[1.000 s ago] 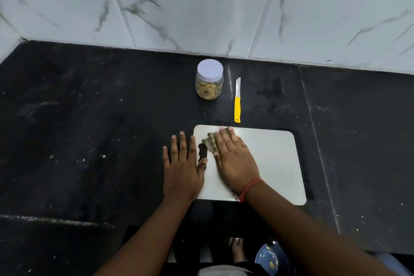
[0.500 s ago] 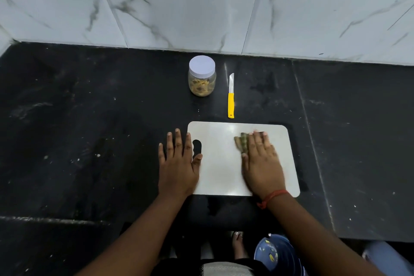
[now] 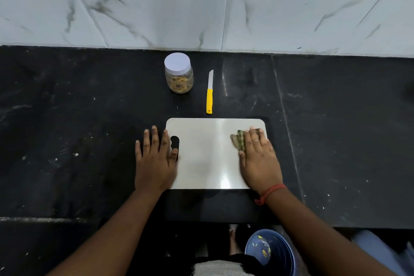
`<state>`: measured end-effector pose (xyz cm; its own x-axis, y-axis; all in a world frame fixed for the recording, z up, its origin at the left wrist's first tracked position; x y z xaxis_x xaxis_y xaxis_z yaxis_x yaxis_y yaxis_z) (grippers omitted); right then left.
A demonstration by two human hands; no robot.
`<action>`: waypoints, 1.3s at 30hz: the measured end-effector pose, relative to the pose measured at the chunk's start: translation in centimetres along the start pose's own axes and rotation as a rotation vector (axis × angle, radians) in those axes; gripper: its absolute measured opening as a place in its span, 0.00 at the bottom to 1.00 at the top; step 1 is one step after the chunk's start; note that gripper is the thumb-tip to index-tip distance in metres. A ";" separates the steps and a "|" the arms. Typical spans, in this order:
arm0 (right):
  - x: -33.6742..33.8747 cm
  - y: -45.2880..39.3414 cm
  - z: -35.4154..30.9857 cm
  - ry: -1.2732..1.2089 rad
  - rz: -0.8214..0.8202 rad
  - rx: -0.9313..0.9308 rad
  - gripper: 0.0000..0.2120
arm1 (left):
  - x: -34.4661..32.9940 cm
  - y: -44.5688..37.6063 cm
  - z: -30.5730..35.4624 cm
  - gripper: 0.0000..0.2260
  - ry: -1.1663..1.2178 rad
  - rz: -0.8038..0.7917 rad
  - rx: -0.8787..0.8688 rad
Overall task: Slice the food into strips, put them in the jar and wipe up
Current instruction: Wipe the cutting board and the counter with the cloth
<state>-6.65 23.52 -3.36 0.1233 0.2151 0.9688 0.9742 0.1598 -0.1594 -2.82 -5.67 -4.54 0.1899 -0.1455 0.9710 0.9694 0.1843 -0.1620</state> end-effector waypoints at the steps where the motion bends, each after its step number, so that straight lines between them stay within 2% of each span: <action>1: -0.1 0.5 -0.3 0.004 -0.019 0.128 0.28 | 0.0 0.0 0.0 0.31 -0.002 0.003 0.000; 2: -0.2 0.8 -0.2 0.007 -0.039 0.261 0.28 | 0.1 0.0 -0.1 0.31 -0.005 0.005 0.001; 3: -0.1 0.7 0.5 0.003 -0.052 0.317 0.27 | 0.1 0.0 0.0 0.31 -0.012 0.007 0.003; 4: 0.1 0.2 1.3 -0.007 -0.052 0.262 0.27 | 0.1 -0.1 -0.1 0.30 -0.020 0.012 0.006; 6: 0.4 -0.8 2.1 -0.015 -0.023 0.034 0.28 | 0.0 0.0 0.0 0.30 -0.041 0.011 0.018; 7: 0.3 -0.8 1.8 -0.008 -0.019 0.013 0.28 | -0.1 0.0 0.0 0.31 -0.052 0.004 0.025; 10: 0.1 0.0 1.6 0.000 -0.062 0.352 0.28 | -0.3 -0.1 -0.1 0.31 -0.074 -0.001 0.045; 11: 0.3 -0.4 2.1 -0.012 -0.060 0.361 0.27 | -0.2 -0.1 -0.1 0.31 -0.077 0.003 0.053; 14: 0.4 -1.9 2.4 -0.043 -0.025 0.070 0.28 | -0.1 0.1 0.1 0.31 -0.082 0.022 0.087; 15: 0.1 -1.7 1.8 -0.045 -0.035 0.111 0.28 | -0.1 0.2 0.1 0.31 -0.083 0.029 0.094; 17: -0.1 -1.2 1.2 -0.035 -0.068 0.349 0.28 | -0.1 0.1 0.0 0.31 -0.079 0.033 0.097; 18: -0.1 -1.4 1.4 -0.035 -0.077 0.390 0.28 | -0.1 0.1 0.0 0.31 -0.076 0.029 0.102; 21: 0.2 -2.9 1.5 -0.041 -0.024 0.121 0.28 | -0.1 0.2 0.1 0.31 -0.073 0.027 0.116; 22: 0.0 -2.8 0.7 -0.050 -0.027 0.131 0.28 | -0.1 0.2 0.1 0.31 -0.075 0.029 0.118; 25: -0.4 -1.6 -1.7 -0.093 -0.087 0.506 0.27 | 0.0 0.1 -0.1 0.31 -0.068 0.031 0.122; 26: -0.4 -1.9 -2.1 -0.093 -0.090 0.499 0.27 | 0.1 0.0 -0.2 0.31 -0.063 0.032 0.122; 29: -1.2 -3.5 -4.3 -0.093 -0.064 0.171 0.27 | 0.1 0.0 -0.1 0.31 -0.057 0.027 0.111; 30: -1.7 -3.7 -6.2 -0.090 -0.081 0.203 0.27 | 0.2 -0.2 -0.4 0.31 -0.059 0.022 0.096; 32: -2.6 -4.2 -9.3 -0.069 -0.100 0.450 0.27 | 0.4 -0.6 -1.2 0.31 -0.064 0.017 0.047; 33: -2.9 -4.8 -10.6 -0.056 -0.126 0.513 0.27 | 0.5 -0.9 -1.9 0.31 -0.073 0.010 0.025; 36: -3.4 -7.6 -13.2 -0.072 -0.161 0.330 0.28 | 0.6 -1.3 -3.3 0.33 -0.082 -0.009 0.006; 37: -3.7 -8.0 -13.9 -0.056 -0.144 0.330 0.28 | 0.6 -1.3 -3.3 0.33 -0.072 -0.010 0.000; 39: -4.1 -8.3 -15.4 -0.029 -0.153 0.443 0.28 | 0.5 -1.4 -3.4 0.33 -0.055 -0.008 -0.011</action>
<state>-12.34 6.51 -3.09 -0.0265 0.1827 0.9828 0.8052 0.5865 -0.0873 -3.54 -9.29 -4.43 0.1734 -0.0936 0.9804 0.9727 0.1721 -0.1556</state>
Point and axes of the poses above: each hand's wrist, its own y-axis away from the middle knuckle, its own x-axis out of the back of the hand, z = x × y, the point moved 1 cm from there along -y, towards the middle knuckle, and after that the axes turned 8 degrees about z, right-handed, at the moved point
